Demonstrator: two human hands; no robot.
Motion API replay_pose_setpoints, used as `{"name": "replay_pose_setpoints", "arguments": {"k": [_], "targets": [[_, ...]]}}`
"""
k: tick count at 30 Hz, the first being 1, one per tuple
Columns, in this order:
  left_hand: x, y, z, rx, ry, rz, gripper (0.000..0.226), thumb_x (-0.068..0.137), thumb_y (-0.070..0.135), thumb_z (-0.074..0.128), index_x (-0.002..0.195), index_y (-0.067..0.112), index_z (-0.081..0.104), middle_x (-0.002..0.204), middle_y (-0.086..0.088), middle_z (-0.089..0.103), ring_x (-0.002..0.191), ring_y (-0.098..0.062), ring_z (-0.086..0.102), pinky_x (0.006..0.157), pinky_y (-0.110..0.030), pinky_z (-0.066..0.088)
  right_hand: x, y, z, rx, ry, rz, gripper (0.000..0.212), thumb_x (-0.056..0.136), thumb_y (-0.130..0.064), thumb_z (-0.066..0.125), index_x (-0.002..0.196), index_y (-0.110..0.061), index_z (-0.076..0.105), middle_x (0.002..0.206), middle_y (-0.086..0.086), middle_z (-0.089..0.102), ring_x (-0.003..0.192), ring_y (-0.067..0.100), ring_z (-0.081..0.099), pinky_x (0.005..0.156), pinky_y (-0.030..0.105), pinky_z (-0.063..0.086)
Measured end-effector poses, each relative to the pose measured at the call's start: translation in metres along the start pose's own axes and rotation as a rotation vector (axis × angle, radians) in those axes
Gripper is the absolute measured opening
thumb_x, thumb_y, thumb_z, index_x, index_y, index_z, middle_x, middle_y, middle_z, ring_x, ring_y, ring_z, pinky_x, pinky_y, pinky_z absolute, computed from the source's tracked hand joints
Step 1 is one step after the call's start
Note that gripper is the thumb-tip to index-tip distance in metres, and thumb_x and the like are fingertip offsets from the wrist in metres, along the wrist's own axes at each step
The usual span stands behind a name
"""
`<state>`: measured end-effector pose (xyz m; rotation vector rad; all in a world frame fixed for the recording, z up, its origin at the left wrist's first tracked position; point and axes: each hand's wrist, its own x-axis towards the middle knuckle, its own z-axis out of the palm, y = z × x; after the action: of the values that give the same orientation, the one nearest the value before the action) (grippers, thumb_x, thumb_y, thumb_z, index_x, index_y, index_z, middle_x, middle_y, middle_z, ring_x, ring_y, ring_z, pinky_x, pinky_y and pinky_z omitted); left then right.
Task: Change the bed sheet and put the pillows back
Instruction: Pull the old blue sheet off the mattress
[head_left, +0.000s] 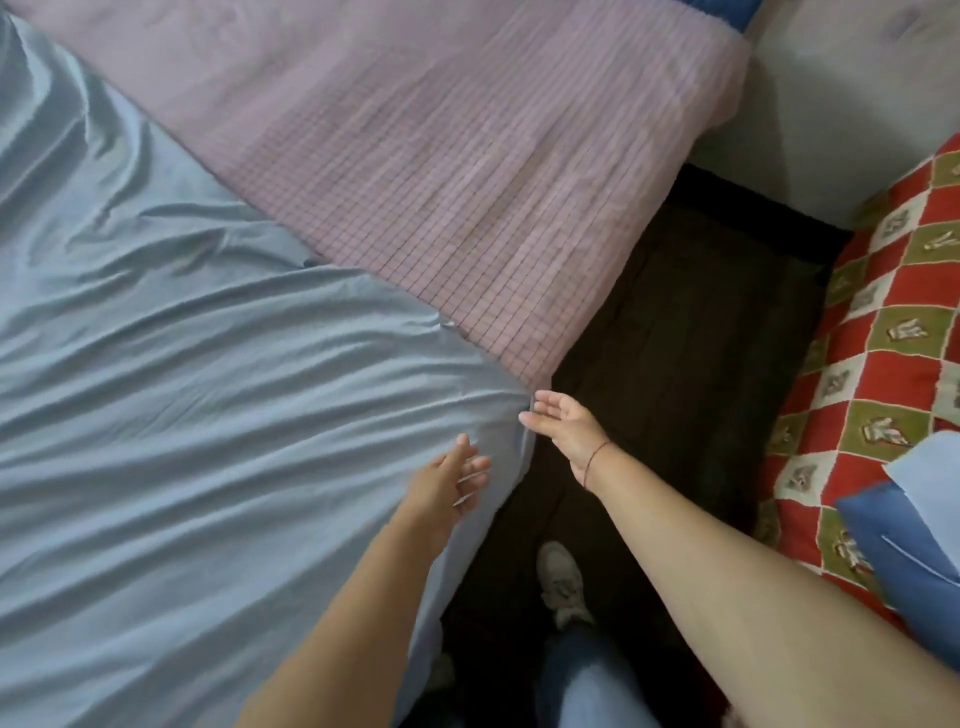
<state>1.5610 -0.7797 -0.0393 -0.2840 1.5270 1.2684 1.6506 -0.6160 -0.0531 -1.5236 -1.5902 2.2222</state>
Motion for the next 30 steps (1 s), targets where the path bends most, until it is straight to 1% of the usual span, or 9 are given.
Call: {"name": "replay_pose_setpoints", "arguments": {"k": [5,8,11,15,18,20,22,25,30], "targets": [[0.03,-0.017,0.037,-0.137,0.073,-0.077,0.032,0.099,0.045,0.045,0.114,0.021,0.06,0.109,0.0,0.068,0.1,-0.016,0.063,0.074,-0.027,0.045,0.062,-0.021,-0.005,-0.157,-0.124,0.015,0.066,0.083,-0.015,0.072,0.142,-0.016,0.042,0.146,0.004,0.045,0.134,0.018,0.041,0.113,0.037,0.031],[0.04,-0.018,0.045,-0.212,0.105,-0.086,0.03,0.098,0.045,0.047,0.111,0.022,0.061,0.107,0.001,0.069,0.102,-0.017,0.064,0.078,-0.029,0.048,0.091,-0.027,-0.002,-0.225,-0.144,0.005,0.07,0.083,-0.015,0.073,0.144,-0.016,0.04,0.143,0.003,0.046,0.131,0.018,0.043,0.107,0.034,0.033],[0.048,-0.015,0.045,-0.254,0.139,-0.067,0.029,0.099,0.044,0.048,0.111,0.021,0.062,0.106,0.001,0.07,0.102,-0.018,0.064,0.085,-0.03,0.05,0.107,-0.024,-0.002,-0.301,-0.144,-0.007,0.067,0.081,-0.017,0.074,0.141,-0.015,0.043,0.129,0.001,0.052,0.12,0.015,0.046,0.1,0.029,0.037],[0.06,-0.006,0.042,-0.227,0.186,-0.018,0.036,0.099,0.044,0.048,0.116,0.016,0.062,0.103,0.001,0.069,0.093,-0.016,0.063,0.082,-0.028,0.05,0.112,-0.014,-0.006,-0.496,-0.308,0.045,0.05,0.081,-0.029,0.075,0.125,-0.014,0.056,0.119,0.002,0.061,0.117,0.02,0.054,0.093,0.03,0.044],[0.066,-0.01,0.048,-0.216,0.186,-0.09,0.043,0.097,0.05,0.048,0.116,0.016,0.065,0.1,0.0,0.071,0.092,-0.015,0.065,0.077,-0.028,0.05,0.106,-0.006,-0.006,-0.632,-0.423,0.119,0.06,0.075,-0.046,0.077,0.123,-0.015,0.059,0.117,0.0,0.065,0.113,0.019,0.057,0.099,0.038,0.046],[0.062,-0.02,0.057,-0.234,0.147,-0.167,0.047,0.096,0.055,0.046,0.111,0.016,0.066,0.104,0.0,0.071,0.098,-0.016,0.064,0.084,-0.03,0.05,0.1,-0.005,-0.005,-0.552,-0.485,0.164,0.061,0.073,-0.049,0.077,0.121,-0.016,0.062,0.114,0.001,0.069,0.111,0.02,0.061,0.102,0.044,0.046],[0.055,-0.028,0.066,-0.272,0.089,-0.234,0.054,0.094,0.062,0.042,0.107,0.015,0.066,0.112,-0.003,0.069,0.106,-0.018,0.062,0.095,-0.035,0.047,0.092,-0.009,-0.003,-0.378,-0.539,0.238,0.05,0.08,-0.039,0.073,0.12,-0.011,0.062,0.114,0.006,0.07,0.111,0.024,0.064,0.104,0.045,0.046],[0.041,-0.03,0.079,-0.448,-0.001,-0.304,0.073,0.086,0.075,0.037,0.111,0.012,0.064,0.118,-0.006,0.066,0.11,-0.021,0.059,0.096,-0.037,0.044,0.074,-0.023,0.004,-0.144,-0.589,0.322,0.037,0.092,-0.02,0.062,0.123,-0.002,0.058,0.122,0.015,0.066,0.115,0.027,0.062,0.103,0.039,0.047],[0.016,-0.019,0.089,-0.801,-0.102,-0.256,0.084,0.079,0.082,0.036,0.119,0.012,0.058,0.127,-0.01,0.061,0.118,-0.024,0.055,0.102,-0.039,0.041,0.05,-0.052,0.019,-0.075,-0.634,0.363,0.036,0.093,-0.016,0.058,0.126,-0.002,0.055,0.122,0.017,0.065,0.114,0.028,0.063,0.096,0.037,0.052]]}}
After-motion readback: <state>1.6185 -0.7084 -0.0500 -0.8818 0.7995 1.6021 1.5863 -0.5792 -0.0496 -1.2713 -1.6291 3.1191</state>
